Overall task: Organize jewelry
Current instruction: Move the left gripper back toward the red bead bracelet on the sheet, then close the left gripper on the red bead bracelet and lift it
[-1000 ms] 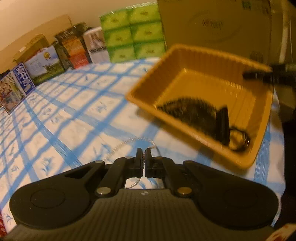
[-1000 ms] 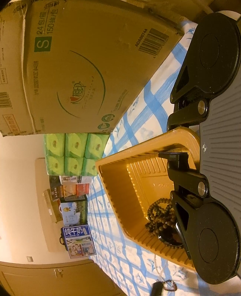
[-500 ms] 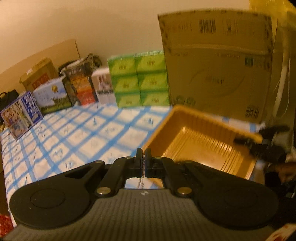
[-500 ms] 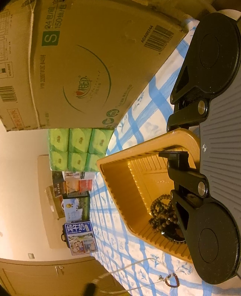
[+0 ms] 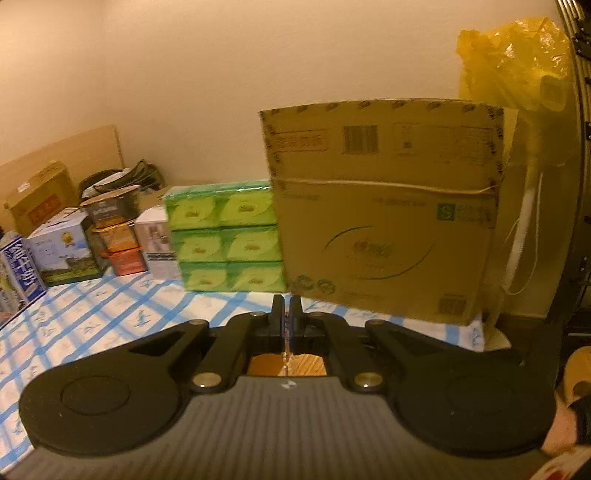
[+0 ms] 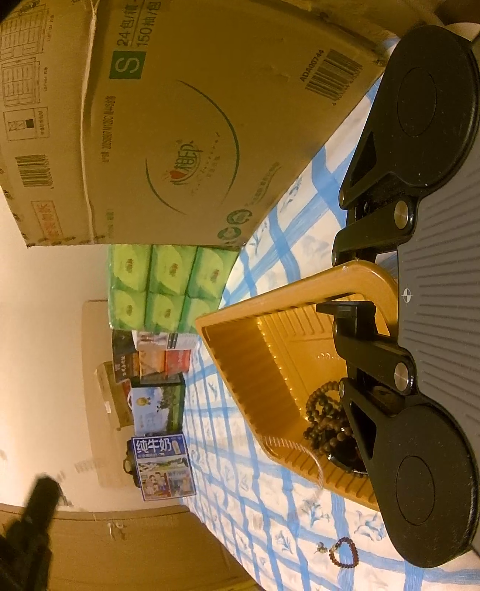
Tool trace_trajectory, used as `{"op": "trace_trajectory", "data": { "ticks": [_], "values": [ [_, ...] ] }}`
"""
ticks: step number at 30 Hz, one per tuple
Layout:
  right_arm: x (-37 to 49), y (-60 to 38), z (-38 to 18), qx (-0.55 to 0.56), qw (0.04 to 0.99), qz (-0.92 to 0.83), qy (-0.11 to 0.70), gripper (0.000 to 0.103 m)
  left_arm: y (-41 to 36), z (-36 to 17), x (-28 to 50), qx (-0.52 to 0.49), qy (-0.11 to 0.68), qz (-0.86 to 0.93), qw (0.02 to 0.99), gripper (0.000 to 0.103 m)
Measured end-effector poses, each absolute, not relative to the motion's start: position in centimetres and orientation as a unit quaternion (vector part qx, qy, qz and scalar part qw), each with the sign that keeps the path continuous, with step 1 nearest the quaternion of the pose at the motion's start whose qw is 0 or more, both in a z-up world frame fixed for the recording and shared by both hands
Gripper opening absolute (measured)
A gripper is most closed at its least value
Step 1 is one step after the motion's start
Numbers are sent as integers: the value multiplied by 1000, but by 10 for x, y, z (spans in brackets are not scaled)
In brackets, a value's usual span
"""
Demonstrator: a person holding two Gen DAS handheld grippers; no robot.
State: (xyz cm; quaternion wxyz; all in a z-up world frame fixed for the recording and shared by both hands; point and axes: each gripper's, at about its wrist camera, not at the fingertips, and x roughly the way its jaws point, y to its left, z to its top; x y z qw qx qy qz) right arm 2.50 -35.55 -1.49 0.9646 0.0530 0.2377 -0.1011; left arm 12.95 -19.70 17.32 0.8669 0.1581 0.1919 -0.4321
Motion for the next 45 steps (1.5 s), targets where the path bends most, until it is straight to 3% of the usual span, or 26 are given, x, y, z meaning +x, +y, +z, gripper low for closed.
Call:
{"op": "trace_trajectory", "data": {
  "ticks": [16, 23, 45],
  "values": [
    [26, -356, -15, 49, 964, -100, 242, 6, -227, 75, 141, 169, 302, -446, 826, 2],
    [26, -356, -15, 45, 964, -101, 244, 6, -221, 55, 144, 170, 324, -436, 823, 9],
    [26, -351, -8, 33, 964, -95, 244, 6, -92, 21, 155, 115, 348, -275, 889, 16]
  ]
}}
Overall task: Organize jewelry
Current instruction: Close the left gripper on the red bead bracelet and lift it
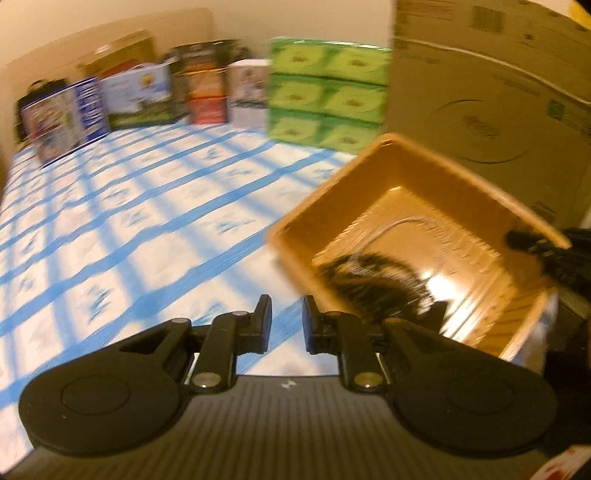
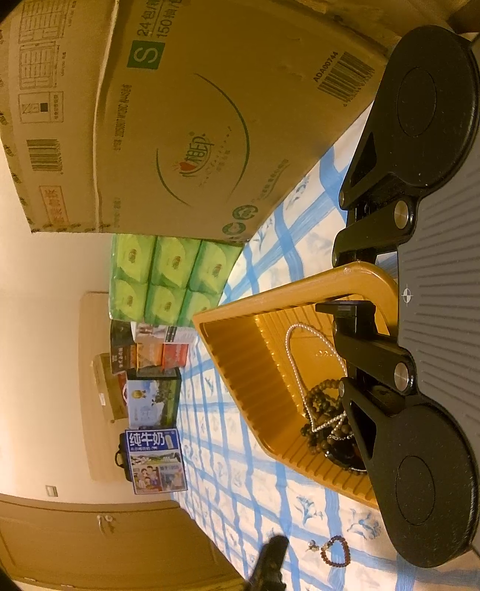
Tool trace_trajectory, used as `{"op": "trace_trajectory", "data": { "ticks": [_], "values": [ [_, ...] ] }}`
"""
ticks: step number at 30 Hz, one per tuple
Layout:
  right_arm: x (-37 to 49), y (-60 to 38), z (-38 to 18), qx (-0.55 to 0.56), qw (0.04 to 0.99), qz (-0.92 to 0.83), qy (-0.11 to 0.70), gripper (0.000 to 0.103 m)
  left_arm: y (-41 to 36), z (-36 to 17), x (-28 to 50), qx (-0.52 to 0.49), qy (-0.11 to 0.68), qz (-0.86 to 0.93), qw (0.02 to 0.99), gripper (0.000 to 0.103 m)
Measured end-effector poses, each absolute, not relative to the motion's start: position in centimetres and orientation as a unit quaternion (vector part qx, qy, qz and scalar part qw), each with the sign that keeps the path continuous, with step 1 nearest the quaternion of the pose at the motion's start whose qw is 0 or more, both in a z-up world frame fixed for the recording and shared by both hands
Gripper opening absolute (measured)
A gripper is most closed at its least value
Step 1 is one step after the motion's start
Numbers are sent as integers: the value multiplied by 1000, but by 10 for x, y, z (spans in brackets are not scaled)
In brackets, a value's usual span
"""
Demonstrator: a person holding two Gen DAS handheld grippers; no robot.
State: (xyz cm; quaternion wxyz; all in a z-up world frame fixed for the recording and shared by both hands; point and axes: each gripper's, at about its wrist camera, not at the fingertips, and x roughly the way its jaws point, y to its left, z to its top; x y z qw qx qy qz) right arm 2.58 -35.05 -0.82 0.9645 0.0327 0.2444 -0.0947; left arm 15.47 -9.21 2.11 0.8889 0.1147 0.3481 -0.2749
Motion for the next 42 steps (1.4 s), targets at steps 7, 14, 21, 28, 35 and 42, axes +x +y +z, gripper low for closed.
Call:
{"op": "trace_trajectory", "data": {
  "ticks": [7, 14, 21, 28, 35, 42],
  "values": [
    [26, -350, -8, 29, 964, -94, 247, 6, -32, -4, 157, 110, 362, -183, 907, 22],
    [26, -349, -9, 28, 964, -94, 247, 6, -6, -26, 153, 122, 376, -147, 907, 27],
    [27, -348, -8, 23, 964, -95, 249, 6, -8, -46, 156, 117, 385, -149, 904, 27],
    [28, -348, -9, 19, 963, -97, 251, 6, -11, -56, 171, 78, 392, -139, 906, 21],
    [29, -350, -9, 19, 962, -99, 254, 6, -16, -66, 181, 79, 395, -130, 906, 18],
    [29, -350, -11, 20, 962, -101, 254, 6, -21, -65, 178, 97, 395, -128, 904, 4]
  ]
}}
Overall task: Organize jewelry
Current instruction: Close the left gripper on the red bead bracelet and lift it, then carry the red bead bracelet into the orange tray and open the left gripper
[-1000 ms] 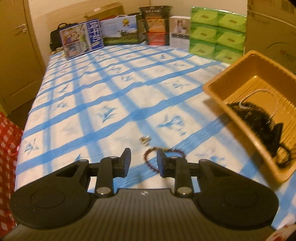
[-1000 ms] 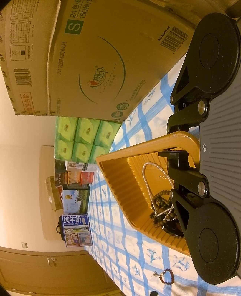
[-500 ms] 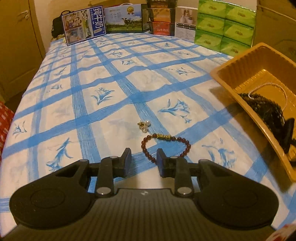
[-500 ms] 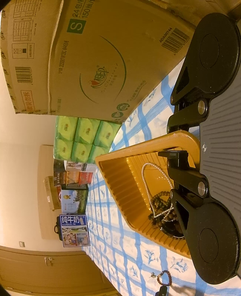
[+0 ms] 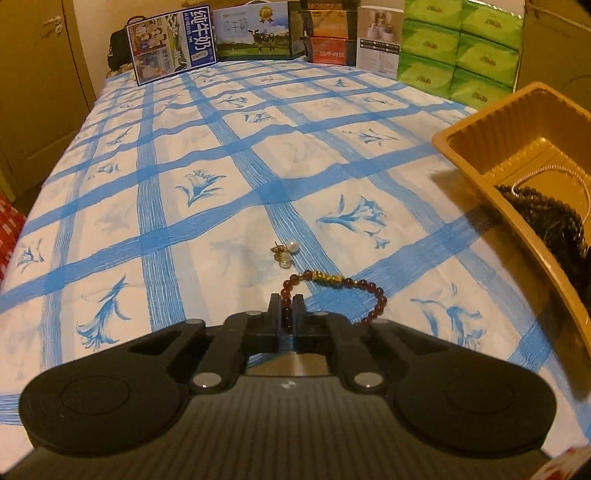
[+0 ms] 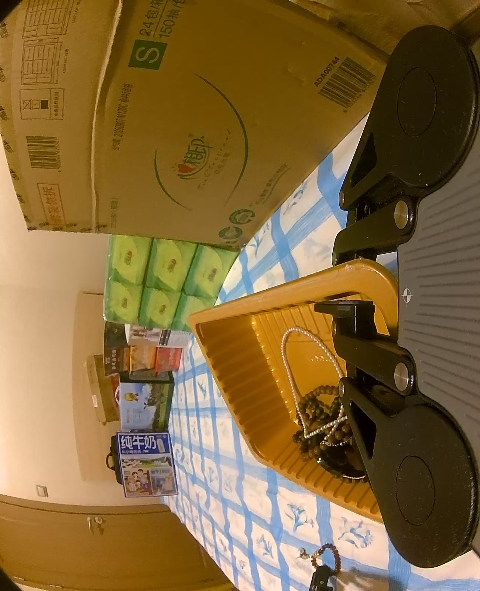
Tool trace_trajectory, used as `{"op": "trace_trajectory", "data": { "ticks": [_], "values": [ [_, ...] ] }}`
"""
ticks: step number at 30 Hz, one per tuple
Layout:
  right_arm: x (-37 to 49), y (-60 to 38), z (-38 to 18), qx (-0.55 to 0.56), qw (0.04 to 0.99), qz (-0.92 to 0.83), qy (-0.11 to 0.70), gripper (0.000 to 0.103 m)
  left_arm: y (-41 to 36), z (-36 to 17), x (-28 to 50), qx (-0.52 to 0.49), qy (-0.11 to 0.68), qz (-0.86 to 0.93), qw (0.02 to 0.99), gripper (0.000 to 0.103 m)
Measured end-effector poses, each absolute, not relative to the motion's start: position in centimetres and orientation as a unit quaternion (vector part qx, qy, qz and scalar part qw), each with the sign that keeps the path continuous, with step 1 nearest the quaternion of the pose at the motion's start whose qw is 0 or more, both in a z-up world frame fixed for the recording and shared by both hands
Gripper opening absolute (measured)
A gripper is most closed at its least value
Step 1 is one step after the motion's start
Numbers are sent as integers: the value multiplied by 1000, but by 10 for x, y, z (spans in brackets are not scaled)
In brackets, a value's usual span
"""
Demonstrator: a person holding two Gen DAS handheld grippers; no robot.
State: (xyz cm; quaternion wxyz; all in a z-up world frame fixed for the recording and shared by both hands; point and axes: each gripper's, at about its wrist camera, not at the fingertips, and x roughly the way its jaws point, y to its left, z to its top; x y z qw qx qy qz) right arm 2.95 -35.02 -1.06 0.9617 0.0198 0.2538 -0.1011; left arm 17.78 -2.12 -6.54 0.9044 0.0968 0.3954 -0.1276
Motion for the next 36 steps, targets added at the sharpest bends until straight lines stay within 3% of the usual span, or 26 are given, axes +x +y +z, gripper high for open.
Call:
{"op": "trace_trajectory", "data": {
  "ticks": [25, 36],
  "values": [
    [29, -349, -9, 19, 962, -100, 252, 6, -42, -7, 164, 118, 357, -163, 912, 4],
    [29, -347, -8, 18, 963, -98, 250, 6, -72, 36, 161, 74, 324, -243, 911, 4]
  ]
}}
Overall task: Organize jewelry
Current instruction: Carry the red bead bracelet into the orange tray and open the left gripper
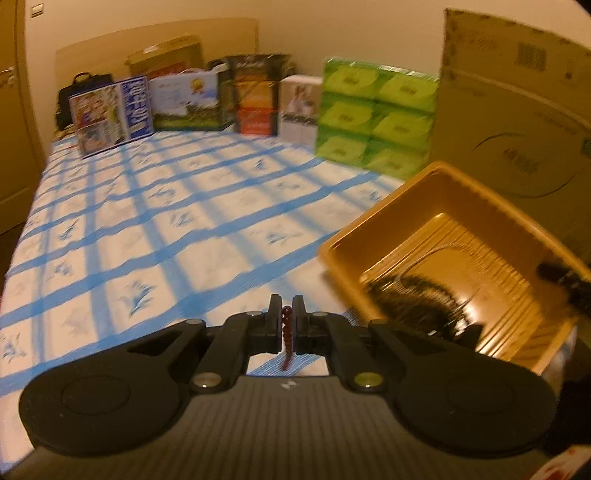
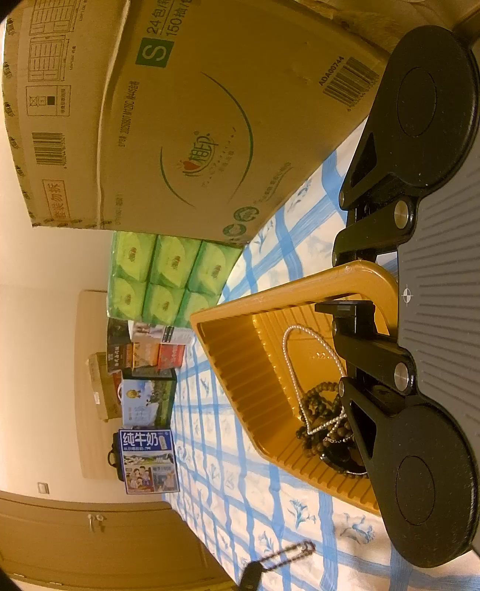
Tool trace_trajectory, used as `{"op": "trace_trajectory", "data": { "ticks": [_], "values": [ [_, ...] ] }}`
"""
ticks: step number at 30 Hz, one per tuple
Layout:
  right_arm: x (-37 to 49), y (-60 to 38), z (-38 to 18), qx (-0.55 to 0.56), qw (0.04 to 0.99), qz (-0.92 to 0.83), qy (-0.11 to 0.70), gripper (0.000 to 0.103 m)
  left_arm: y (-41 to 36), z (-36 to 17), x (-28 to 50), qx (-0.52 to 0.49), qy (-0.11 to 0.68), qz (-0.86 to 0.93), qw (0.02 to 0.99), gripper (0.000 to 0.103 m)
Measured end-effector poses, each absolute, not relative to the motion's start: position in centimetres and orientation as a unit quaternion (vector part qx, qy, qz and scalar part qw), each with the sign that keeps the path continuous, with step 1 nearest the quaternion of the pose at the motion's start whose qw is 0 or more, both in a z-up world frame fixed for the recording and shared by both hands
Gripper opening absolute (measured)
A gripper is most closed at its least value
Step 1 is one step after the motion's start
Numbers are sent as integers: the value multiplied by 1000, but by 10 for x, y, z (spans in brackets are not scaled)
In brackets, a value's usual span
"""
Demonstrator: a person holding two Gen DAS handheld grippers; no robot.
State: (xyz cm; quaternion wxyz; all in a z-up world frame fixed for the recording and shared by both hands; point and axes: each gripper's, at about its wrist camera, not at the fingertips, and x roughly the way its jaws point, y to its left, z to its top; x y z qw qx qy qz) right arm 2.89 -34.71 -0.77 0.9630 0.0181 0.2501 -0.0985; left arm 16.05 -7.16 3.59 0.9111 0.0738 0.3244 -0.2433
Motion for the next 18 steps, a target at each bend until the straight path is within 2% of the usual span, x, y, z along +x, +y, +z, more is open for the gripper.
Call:
{"op": "trace_trajectory", "data": {
  "ticks": [10, 18],
  "values": [
    [29, -347, -7, 21, 963, -99, 249, 6, -130, 63, 152, 67, 308, -325, 892, 4],
    [29, -348, -8, 24, 963, -98, 248, 6, -189, 61, 139, 74, 311, -392, 863, 4]
  ]
}}
